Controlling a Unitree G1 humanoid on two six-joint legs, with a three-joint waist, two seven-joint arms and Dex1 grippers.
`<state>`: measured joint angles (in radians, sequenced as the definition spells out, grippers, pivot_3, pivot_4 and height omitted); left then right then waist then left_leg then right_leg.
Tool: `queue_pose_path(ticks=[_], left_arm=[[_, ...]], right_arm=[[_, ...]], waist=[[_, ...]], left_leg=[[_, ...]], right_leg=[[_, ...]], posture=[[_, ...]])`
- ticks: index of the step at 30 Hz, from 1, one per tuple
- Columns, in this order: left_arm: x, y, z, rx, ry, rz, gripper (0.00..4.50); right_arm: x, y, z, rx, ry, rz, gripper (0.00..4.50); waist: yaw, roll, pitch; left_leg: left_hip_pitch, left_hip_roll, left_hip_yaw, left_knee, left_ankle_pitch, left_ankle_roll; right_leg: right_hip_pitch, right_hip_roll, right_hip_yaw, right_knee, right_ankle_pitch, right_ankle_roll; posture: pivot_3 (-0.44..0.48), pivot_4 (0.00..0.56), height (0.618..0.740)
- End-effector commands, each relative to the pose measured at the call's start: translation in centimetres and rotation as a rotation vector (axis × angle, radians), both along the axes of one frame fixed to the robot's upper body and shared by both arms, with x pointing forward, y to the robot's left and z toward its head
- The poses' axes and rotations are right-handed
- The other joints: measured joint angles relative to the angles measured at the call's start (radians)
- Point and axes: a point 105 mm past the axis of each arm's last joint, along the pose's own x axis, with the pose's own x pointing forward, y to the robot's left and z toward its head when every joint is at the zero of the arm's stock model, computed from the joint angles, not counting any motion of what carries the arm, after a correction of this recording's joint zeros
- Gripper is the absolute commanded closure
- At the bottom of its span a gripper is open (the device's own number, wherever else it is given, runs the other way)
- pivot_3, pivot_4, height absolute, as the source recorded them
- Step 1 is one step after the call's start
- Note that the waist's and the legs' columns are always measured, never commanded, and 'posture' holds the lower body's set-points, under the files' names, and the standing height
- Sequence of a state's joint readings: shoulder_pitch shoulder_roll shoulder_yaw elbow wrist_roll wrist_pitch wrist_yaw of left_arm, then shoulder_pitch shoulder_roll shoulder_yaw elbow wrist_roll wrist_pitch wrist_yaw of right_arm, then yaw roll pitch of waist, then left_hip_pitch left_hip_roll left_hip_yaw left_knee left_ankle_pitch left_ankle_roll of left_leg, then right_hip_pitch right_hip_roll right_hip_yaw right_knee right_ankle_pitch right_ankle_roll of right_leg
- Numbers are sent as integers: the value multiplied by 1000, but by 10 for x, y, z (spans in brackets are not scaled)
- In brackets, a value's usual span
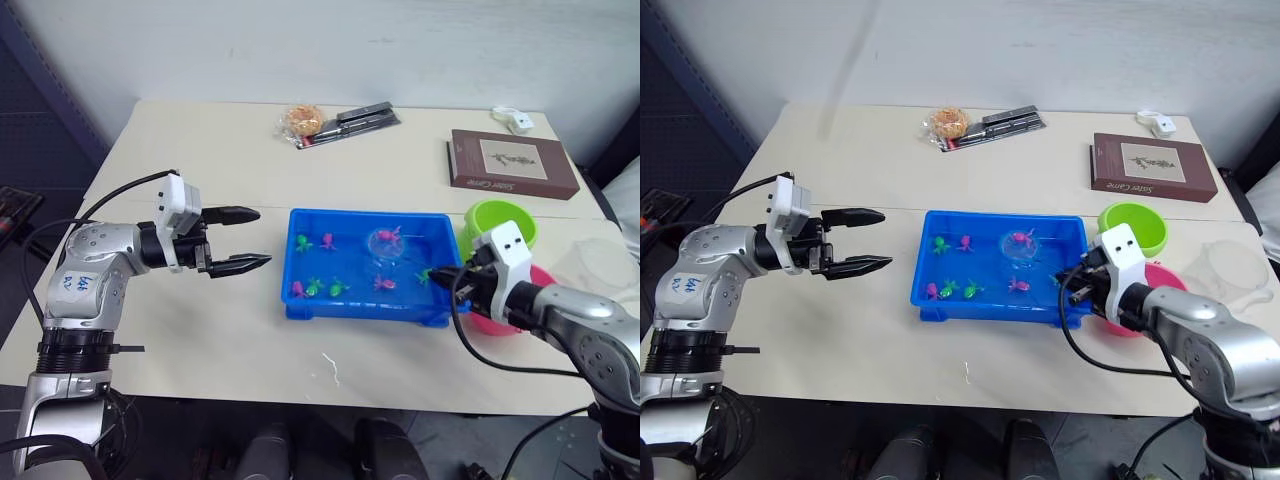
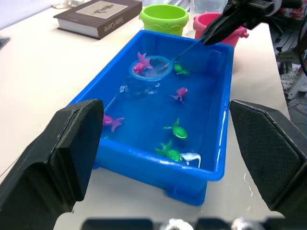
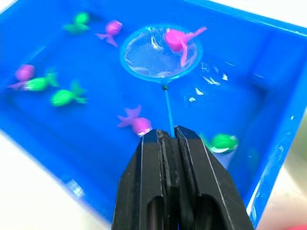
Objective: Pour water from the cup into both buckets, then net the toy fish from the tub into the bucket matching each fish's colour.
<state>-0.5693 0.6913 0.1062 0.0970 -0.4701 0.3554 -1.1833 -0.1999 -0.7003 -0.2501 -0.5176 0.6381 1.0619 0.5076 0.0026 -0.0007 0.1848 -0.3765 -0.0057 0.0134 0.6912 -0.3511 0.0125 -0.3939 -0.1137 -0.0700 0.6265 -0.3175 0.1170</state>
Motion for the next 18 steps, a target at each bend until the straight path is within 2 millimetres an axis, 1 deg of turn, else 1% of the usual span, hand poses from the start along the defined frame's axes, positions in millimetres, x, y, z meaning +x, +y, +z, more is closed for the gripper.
queue_pose_path(ticks=[1,5,8,10,13,16,18], left_arm=[[4,5,16,-52,-68,29,52],[2,2,17,-67,-81,34,52],[7,11,16,-103,-91,81,52],[6,12,16,-110,-94,89,52],[1,8,13,-110,-91,80,52],[-3,4,13,-111,-93,73,52],[-7,-1,9,-123,-87,63,52]], right_arm=[[-19,-1,22,-9,-133,71,4500],[-32,-9,27,-17,-189,89,4500],[-42,-21,28,-46,-249,68,4500],[-48,-28,27,-73,-262,61,4500],[-55,-38,27,-99,-290,36,4500],[-60,-43,29,-124,-317,30,4500],[-63,-49,32,-132,-333,6,4500]], waist=[[1,0,0],[-1,0,0],[2,0,0],[4,0,0],[9,0,0],[12,0,0],[13,0,0]], left_leg=[[0,0,0,0,0,0],[1,0,1,0,0,0],[1,0,0,0,0,0],[1,0,0,0,0,0],[2,0,1,0,0,0],[2,0,1,0,0,0],[2,0,1,0,0,0]], right_leg=[[0,0,0,0,0,0],[1,0,1,0,0,0],[1,0,1,0,0,0],[1,0,0,0,0,0],[2,0,1,0,0,1],[2,0,2,0,0,1],[2,0,2,0,0,1]], posture=[[0,150,738],[0,150,738],[0,150,738],[0,150,738],[0,150,738],[0,150,738],[0,150,738]])
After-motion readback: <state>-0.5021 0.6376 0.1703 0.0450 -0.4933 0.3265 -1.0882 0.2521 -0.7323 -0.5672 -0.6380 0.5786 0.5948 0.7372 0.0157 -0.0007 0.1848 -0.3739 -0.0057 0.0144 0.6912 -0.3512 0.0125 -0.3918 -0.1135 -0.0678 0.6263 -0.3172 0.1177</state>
